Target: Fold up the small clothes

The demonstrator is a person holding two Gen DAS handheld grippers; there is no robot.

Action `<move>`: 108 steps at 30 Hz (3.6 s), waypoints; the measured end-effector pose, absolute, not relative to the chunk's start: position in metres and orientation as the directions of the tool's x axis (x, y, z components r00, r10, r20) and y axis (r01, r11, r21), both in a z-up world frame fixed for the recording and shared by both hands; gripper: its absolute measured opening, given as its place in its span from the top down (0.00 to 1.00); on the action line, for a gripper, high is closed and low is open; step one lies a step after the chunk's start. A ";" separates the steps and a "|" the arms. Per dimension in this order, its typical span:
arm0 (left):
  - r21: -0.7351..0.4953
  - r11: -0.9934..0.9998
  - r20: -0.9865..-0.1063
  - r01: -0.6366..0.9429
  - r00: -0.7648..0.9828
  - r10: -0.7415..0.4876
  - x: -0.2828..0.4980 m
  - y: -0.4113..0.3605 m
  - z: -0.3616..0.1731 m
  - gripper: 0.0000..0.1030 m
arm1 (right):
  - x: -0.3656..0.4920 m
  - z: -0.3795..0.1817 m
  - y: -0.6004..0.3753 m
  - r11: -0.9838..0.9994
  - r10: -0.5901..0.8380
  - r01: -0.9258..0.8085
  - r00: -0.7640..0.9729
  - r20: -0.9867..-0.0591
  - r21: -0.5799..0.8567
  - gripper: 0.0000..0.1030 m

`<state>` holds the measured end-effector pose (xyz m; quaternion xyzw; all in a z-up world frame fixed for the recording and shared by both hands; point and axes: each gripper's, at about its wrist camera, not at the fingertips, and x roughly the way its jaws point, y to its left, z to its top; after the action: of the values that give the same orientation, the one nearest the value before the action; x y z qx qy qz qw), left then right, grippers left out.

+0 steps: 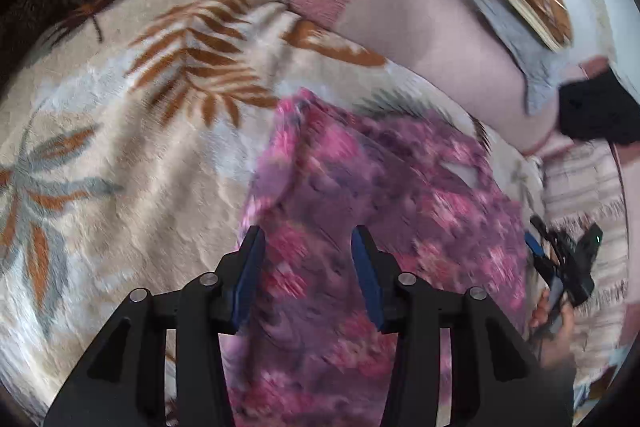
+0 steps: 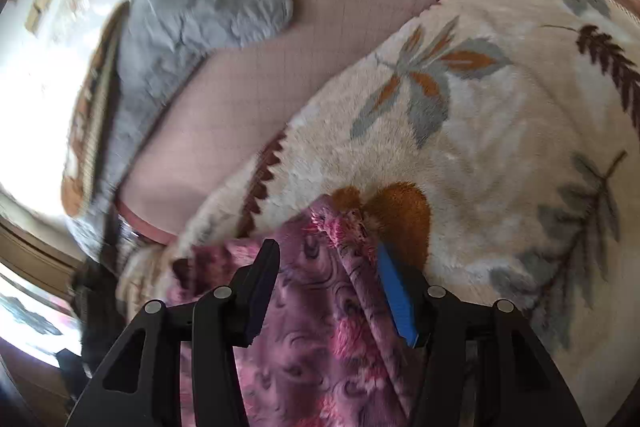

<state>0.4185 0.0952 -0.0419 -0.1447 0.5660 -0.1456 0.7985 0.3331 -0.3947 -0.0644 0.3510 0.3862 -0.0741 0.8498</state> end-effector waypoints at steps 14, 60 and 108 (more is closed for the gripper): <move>-0.412 0.907 -0.813 0.091 0.411 -0.411 0.428 0.093 -0.029 0.97 | 0.332 -0.031 -0.372 0.888 0.081 0.239 0.760 -0.645 0.393 0.96; 0.080 0.985 -0.889 0.152 0.457 0.002 0.299 0.032 -0.030 0.40 | 0.193 -0.079 -0.283 0.891 0.213 0.212 0.586 -0.782 0.401 0.56; -0.172 0.985 -0.900 0.028 0.401 -0.169 0.246 0.080 -0.020 0.64 | 0.156 -0.027 -0.327 0.823 -0.085 0.430 0.739 -0.669 0.370 0.79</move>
<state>0.2456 0.0803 -0.0201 -0.0646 0.5441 -0.0589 0.8345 0.1556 -0.3272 -0.0275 0.2601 0.3316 -0.1439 0.8953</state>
